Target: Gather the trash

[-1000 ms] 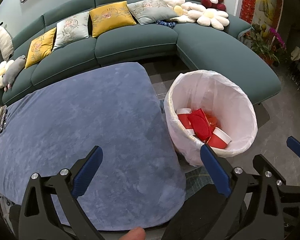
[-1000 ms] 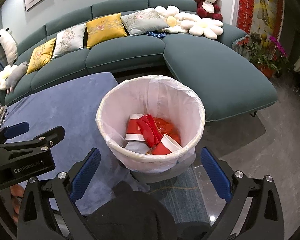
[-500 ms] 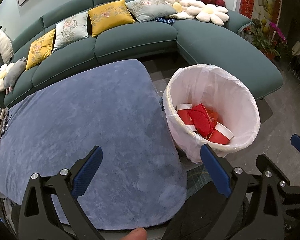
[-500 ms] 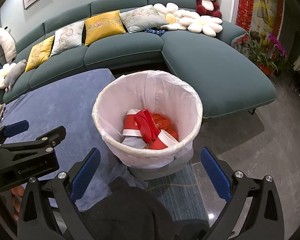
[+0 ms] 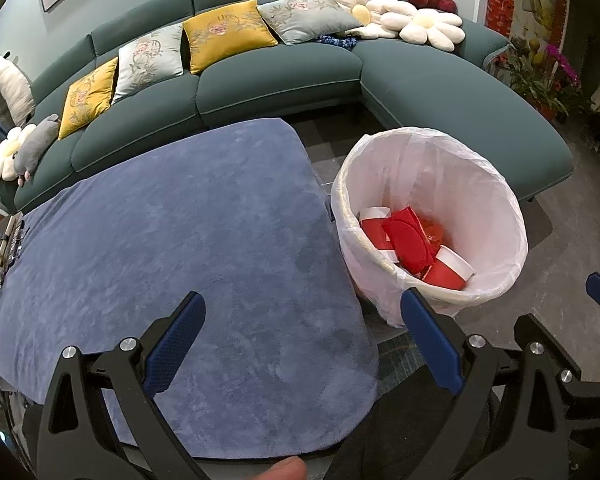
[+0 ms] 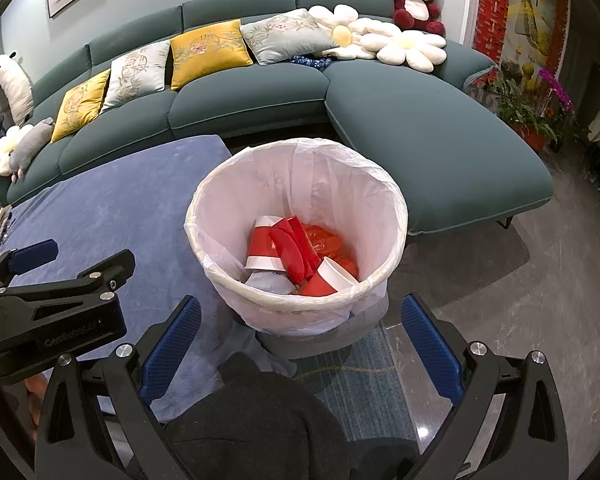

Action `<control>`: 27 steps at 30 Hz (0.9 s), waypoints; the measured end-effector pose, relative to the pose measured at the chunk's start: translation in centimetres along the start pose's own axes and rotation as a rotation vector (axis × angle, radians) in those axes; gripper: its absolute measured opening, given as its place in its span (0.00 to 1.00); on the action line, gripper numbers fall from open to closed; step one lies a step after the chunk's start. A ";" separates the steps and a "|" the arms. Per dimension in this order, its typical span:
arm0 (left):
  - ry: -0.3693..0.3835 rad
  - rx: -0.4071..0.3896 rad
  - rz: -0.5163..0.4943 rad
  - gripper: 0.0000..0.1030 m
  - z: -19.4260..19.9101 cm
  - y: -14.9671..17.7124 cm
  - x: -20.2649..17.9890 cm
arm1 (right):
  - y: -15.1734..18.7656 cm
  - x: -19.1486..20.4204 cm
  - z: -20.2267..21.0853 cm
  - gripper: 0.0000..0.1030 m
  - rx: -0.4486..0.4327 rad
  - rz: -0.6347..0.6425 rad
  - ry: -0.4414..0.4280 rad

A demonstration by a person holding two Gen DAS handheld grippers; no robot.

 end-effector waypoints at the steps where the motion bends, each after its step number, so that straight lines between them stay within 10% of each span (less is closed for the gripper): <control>1: -0.005 0.000 -0.001 0.91 0.0 0.0 0.0 | 0.1 0.0 0.0 0.94 0.000 0.001 0.000; 27: -0.026 -0.004 0.008 0.91 0.0 0.3 0.1 | 0.2 0.1 -0.1 0.94 0.001 0.004 0.005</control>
Point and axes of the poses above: each gripper's, at about its wrist camera, not at the fingertips, and z roughly against the way its jaws point, x to its left, y to its underside, the point moved 4 cm from there along -z, roughly the way its jaws point, and after that the axes turned 2 degrees about -z, right-handed, at the moved point
